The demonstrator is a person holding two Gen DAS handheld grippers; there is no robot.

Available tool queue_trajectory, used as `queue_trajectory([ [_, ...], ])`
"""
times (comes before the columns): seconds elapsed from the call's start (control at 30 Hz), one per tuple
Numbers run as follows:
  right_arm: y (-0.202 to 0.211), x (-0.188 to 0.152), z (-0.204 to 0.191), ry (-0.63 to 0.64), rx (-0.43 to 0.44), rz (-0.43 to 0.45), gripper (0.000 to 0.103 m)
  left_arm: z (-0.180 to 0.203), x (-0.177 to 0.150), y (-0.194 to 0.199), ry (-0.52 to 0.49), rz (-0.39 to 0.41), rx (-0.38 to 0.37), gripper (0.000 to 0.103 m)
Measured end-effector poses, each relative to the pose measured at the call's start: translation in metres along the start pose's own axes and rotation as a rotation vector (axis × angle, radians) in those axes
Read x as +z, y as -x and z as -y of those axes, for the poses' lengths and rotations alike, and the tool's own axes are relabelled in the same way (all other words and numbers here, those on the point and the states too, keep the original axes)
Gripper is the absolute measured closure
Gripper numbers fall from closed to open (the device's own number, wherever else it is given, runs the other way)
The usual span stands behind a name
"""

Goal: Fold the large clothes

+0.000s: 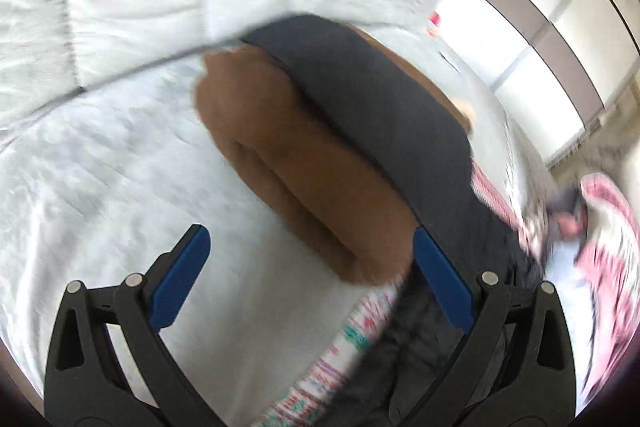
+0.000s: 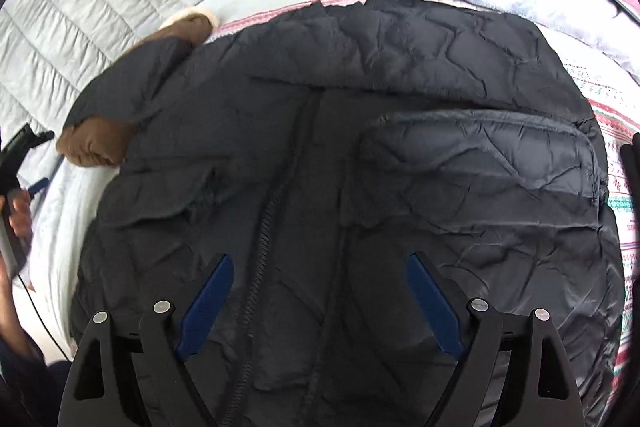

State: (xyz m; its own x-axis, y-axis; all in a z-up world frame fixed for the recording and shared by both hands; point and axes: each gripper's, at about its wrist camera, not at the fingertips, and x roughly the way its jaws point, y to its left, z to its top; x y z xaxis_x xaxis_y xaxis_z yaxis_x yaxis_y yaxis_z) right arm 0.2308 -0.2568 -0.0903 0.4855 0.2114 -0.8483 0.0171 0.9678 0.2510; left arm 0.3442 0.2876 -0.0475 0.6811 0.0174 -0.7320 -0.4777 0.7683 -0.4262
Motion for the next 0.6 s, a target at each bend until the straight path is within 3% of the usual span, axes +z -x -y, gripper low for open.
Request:
queue_trajectory([
  [0.23,0.023,0.004,0.011,0.005,0.004,0.082,0.013,-0.013,0.079,-0.010,0.062,0.072,-0.010,0.002],
  [0.33,0.029,-0.001,0.008,0.002,0.040,0.076,0.014,-0.003,0.094,-0.036,0.054,0.044,-0.024,0.006],
  [0.43,0.028,-0.001,0.002,0.019,0.042,0.076,0.014,0.003,0.092,-0.078,0.064,-0.042,0.013,0.025],
  [0.53,0.025,-0.001,0.002,0.021,0.038,0.082,0.014,0.009,0.086,-0.099,0.083,-0.039,0.039,0.053],
  [0.6,0.023,-0.001,0.004,0.015,0.027,0.082,0.014,0.011,0.088,-0.102,0.077,-0.030,0.032,0.093],
])
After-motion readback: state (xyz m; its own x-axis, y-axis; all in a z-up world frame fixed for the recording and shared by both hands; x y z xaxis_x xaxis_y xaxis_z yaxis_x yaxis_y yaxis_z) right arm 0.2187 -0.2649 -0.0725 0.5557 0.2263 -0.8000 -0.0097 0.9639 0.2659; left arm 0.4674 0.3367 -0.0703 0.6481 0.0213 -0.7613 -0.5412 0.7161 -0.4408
